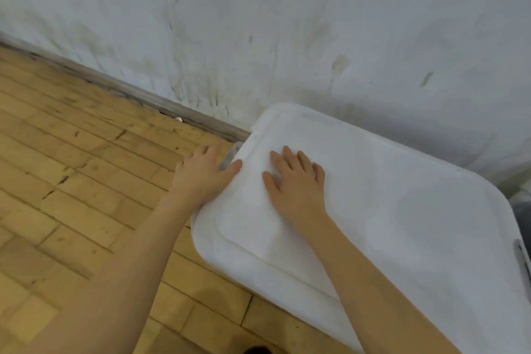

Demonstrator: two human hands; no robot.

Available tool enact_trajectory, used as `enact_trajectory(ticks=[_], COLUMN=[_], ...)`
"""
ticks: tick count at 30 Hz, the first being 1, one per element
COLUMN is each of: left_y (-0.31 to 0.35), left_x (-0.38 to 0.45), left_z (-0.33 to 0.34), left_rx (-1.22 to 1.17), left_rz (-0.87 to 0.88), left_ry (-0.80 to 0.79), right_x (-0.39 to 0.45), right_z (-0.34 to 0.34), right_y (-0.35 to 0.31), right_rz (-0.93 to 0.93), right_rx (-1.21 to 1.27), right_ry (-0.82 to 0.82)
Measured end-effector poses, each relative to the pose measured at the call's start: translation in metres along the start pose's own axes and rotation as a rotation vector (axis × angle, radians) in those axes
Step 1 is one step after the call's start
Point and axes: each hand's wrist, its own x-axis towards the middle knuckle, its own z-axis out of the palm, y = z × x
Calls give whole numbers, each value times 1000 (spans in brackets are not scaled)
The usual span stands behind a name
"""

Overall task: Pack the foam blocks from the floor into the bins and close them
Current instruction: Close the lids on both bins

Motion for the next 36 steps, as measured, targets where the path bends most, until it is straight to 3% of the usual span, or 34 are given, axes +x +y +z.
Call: enact_trajectory(ticks=[3,6,8,14,20,28,33,36], left_y=[-4,-6,-6,13,10,9,13,19], left_x=[27,37,32,14,3,-5,-14,-34], left_z=[4,7,5,7,15,20,8,-4], left_rx=[47,-93,-146,36,-43,27,160,237], left_rz=[85,52,80,218,162,229,197,362], left_ry=[-167,-319,-254,130,102,217,136,281], right_x=[11,10,9,7,7,6,0,-18], right_z=[10,14,14,8,7,8,-5,-30], right_y=[-2,-1,-2,-3,-3,-4,-2,4], right_rz=[6,23,30,41,52,45,43,62], right_rx=[-30,-24,-27,14,21,65,154,252], right_ry=[47,64,78,39,30,100,118,109])
